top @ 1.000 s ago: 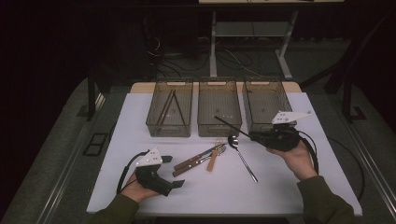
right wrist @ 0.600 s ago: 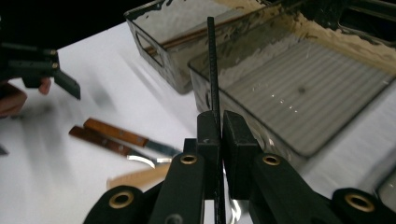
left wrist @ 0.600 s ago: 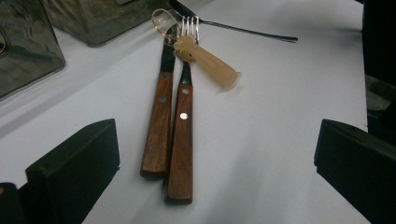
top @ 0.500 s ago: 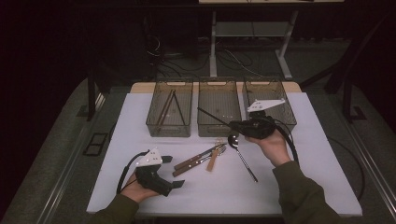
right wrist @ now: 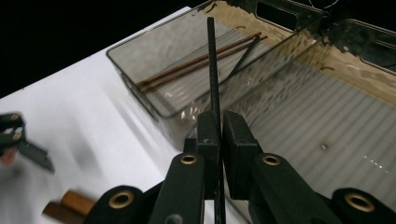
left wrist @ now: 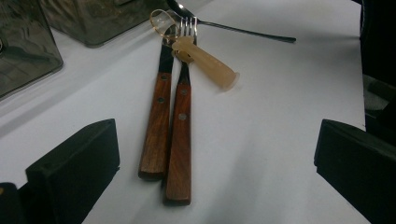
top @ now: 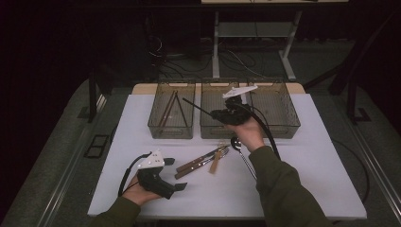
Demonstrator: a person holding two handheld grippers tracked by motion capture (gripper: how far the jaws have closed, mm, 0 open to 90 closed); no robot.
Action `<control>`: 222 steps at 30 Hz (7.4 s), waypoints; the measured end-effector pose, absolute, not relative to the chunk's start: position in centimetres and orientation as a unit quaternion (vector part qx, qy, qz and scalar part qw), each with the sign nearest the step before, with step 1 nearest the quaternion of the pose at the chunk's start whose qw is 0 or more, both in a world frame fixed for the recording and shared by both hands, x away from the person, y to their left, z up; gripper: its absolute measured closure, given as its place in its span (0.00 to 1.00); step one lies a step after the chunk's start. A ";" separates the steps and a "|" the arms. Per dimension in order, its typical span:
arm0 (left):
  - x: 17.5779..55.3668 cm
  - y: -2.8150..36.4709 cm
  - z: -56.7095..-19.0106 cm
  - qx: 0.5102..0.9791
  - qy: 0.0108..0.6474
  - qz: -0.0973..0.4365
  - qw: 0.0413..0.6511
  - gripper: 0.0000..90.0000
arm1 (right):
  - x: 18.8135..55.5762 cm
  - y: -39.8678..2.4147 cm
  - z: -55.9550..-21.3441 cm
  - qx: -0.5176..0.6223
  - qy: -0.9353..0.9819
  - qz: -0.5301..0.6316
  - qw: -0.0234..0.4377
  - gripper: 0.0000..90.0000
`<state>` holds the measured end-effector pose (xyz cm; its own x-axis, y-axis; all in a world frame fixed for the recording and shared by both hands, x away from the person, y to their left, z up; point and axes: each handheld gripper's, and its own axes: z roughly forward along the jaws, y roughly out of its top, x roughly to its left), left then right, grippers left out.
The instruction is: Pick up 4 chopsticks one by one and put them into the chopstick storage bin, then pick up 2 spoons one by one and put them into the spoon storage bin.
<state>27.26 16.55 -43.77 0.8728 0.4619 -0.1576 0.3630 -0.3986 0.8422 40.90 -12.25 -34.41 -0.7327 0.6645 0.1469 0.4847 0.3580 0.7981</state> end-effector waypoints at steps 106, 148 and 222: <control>27.2 16.5 -43.8 0.838 0.244 0.051 0.485 0.00 | 34.7 -20.4 -42.0 0.389 0.834 0.381 0.090 1.00; 27.1 16.4 -43.8 0.839 0.243 0.051 0.484 0.00 | 38.6 -19.5 -44.6 0.406 0.827 0.385 0.045 0.67; 27.1 16.3 -43.8 0.840 0.243 0.050 0.482 0.00 | 37.6 -20.2 -44.7 0.285 0.891 0.343 0.085 0.89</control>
<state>27.08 16.33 -43.81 0.8772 0.4561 -0.1497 0.3593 -0.4170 0.8349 37.65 -20.18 -44.74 -0.8227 0.5667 0.0448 0.4502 0.6014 0.6601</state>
